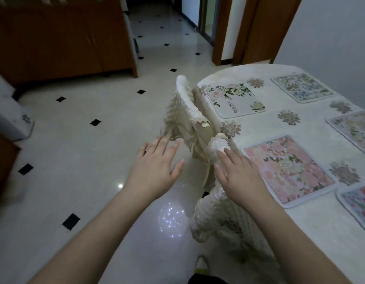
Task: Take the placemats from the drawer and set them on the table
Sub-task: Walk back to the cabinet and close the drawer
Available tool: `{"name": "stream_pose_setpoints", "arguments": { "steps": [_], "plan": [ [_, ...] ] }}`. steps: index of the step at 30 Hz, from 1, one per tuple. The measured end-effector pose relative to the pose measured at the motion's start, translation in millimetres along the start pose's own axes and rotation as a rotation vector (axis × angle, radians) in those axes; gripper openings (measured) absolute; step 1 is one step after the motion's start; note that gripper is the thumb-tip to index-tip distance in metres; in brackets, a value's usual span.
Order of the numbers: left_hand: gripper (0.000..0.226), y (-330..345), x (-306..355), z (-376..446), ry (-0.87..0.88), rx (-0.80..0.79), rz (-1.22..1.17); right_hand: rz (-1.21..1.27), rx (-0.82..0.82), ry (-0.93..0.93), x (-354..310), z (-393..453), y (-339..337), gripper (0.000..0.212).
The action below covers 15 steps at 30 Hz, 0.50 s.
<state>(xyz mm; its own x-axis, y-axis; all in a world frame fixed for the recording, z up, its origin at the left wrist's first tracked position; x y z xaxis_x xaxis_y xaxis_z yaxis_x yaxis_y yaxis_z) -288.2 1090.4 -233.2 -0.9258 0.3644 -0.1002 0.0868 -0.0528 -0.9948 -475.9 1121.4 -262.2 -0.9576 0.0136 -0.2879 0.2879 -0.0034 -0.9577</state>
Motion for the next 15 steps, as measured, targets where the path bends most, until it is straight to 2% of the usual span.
{"name": "stream_pose_setpoints", "arguments": {
  "steps": [5, 8, 11, 15],
  "plan": [
    [0.073, -1.5, -29.0, 14.7, -0.114, -0.002, 0.07, 0.043, -0.005, -0.127, -10.1, 48.3, -0.2, 0.076],
    [0.083, -5.2, -42.1, 14.5, -0.19, -0.049, 0.051, 0.057, 0.024, -0.216, -24.7, 69.1, -8.2, 0.067],
    [0.09, -6.2, -60.5, 8.8, -0.273, -0.08, 0.051, 0.064, -0.031, -0.283, -49.2, 88.5, -3.7, 0.051],
    [0.09, -2.4, -97.5, -7.7, -0.38, -0.084, 0.046, 0.091, -0.044, -0.382, -93.8, 109.2, 10.1, 0.064]
  ]
}}
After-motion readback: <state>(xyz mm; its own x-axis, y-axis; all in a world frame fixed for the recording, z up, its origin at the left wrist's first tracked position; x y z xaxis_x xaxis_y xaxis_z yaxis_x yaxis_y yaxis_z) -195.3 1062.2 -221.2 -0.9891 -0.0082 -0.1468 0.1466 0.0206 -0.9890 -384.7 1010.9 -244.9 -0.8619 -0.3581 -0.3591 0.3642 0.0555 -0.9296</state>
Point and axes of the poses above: each hand's wrist, its own z-axis towards the middle knuckle, its own y-axis out of the palm, x = y × z, the point moved 9 cm from there along z, towards the middle knuckle, and after that the axes turned 9 degrees about z, right-handed, at the moved point
